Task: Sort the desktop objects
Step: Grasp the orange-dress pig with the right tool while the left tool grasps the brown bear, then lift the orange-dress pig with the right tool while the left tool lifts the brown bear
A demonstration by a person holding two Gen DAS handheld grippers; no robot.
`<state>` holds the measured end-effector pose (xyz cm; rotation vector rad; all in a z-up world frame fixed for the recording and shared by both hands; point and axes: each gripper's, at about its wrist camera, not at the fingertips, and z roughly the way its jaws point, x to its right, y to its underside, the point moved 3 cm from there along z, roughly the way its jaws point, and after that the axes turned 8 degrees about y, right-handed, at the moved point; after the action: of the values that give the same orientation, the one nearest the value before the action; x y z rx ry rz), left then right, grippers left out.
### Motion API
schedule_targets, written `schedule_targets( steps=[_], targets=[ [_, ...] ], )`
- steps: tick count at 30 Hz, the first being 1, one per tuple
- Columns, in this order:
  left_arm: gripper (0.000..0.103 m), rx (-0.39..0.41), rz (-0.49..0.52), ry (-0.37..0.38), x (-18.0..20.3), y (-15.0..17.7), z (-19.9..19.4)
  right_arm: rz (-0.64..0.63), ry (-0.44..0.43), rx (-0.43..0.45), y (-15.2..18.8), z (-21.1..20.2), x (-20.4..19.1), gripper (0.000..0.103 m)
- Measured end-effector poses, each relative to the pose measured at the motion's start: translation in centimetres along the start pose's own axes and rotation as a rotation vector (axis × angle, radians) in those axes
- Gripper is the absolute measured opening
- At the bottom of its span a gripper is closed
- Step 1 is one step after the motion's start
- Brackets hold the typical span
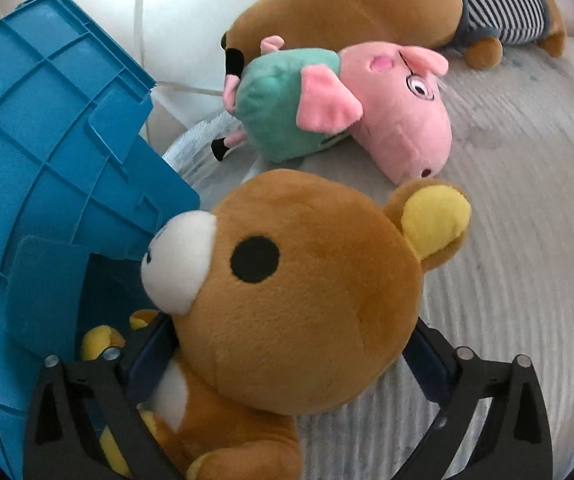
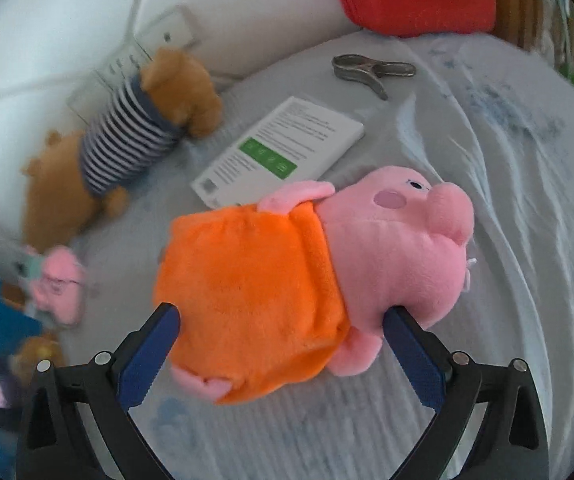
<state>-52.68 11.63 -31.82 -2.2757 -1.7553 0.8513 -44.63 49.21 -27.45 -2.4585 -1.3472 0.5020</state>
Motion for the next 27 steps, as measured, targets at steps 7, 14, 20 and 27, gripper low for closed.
schedule_targets(
  steps=[7,14,20,27],
  targets=[
    [0.088,0.033,-0.073,0.170,1.3,1.1,-3.7,-0.326,0.097,0.096,-0.7,0.3,-0.3,0.096],
    [0.088,0.047,-0.139,0.409,5.7,3.2,-8.7,-0.316,0.097,0.106,-1.2,-2.2,4.6,0.067],
    [0.088,0.044,-0.142,0.483,7.5,3.0,-9.6,0.059,-0.173,-0.006,-0.7,-2.7,6.9,0.093],
    [0.088,0.062,-0.155,0.495,7.1,3.0,-9.7,0.259,-0.162,-0.031,-2.1,0.1,7.0,0.102]
  ],
)
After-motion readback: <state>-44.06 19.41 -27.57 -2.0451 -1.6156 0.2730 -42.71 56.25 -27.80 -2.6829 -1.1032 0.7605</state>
